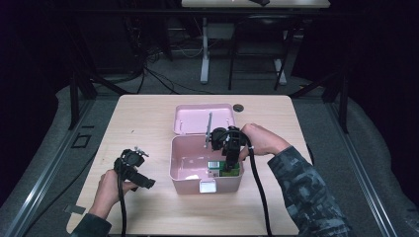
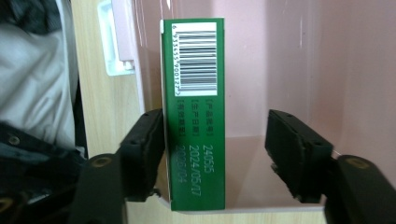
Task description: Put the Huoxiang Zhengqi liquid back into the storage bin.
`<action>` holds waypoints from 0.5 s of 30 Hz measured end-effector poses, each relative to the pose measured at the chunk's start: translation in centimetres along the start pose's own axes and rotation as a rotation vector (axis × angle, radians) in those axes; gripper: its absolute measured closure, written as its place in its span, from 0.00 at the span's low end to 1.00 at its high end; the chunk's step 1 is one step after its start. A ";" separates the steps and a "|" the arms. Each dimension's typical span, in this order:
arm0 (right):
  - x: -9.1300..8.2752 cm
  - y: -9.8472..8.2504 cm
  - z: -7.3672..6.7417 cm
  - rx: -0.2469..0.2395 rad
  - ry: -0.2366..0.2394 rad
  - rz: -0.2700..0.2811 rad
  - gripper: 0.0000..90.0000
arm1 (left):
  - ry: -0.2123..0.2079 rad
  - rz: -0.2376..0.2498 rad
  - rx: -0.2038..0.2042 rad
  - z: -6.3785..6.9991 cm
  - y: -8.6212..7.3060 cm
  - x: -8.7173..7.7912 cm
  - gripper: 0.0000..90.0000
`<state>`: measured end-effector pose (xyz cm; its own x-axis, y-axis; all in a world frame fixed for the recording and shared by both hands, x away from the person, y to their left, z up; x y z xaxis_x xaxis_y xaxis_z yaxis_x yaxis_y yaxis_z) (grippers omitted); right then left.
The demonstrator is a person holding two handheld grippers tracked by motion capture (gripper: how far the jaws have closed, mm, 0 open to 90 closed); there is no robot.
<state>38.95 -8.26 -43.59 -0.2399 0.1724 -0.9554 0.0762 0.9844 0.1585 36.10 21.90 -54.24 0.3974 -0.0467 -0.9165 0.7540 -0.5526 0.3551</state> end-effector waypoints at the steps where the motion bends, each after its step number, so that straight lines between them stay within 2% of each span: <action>1: -0.2 -0.2 0.0 0.010 0.001 0.013 0.36 | 0.000 0.000 0.000 0.0 0.0 0.0 0.00; 6: -1.3 -1.2 0.0 0.031 0.003 0.093 0.23 | -0.003 0.003 -0.002 0.0 0.0 -0.1 0.00; 8: -1.6 -1.7 0.0 0.039 -0.004 0.114 0.21 | -0.002 0.004 -0.004 0.0 0.1 -0.1 0.00; 11: -1.9 -2.5 0.3 0.068 -0.011 0.146 0.17 | -0.006 0.005 -0.008 -0.1 0.1 -0.2 0.00; 15: -2.7 -3.7 0.6 0.119 -0.032 0.221 0.12 | -0.014 0.013 -0.012 -0.1 0.2 -0.5 0.00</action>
<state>39.93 -12.36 -41.80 -0.1745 0.3798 -0.9085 0.2369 0.9117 0.3356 36.15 21.88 -53.69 0.3998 -0.0649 -0.9143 0.7555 -0.5415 0.3688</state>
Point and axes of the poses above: each handheld gripper's, and its own axes: x roughly forward along the jaws, y roughly out of its top, z roughly to its right, the point moved 2 cm from there along x, roughly forward along the jaws, and after that the axes turned 11 degrees about y, right-handed, at the moved point
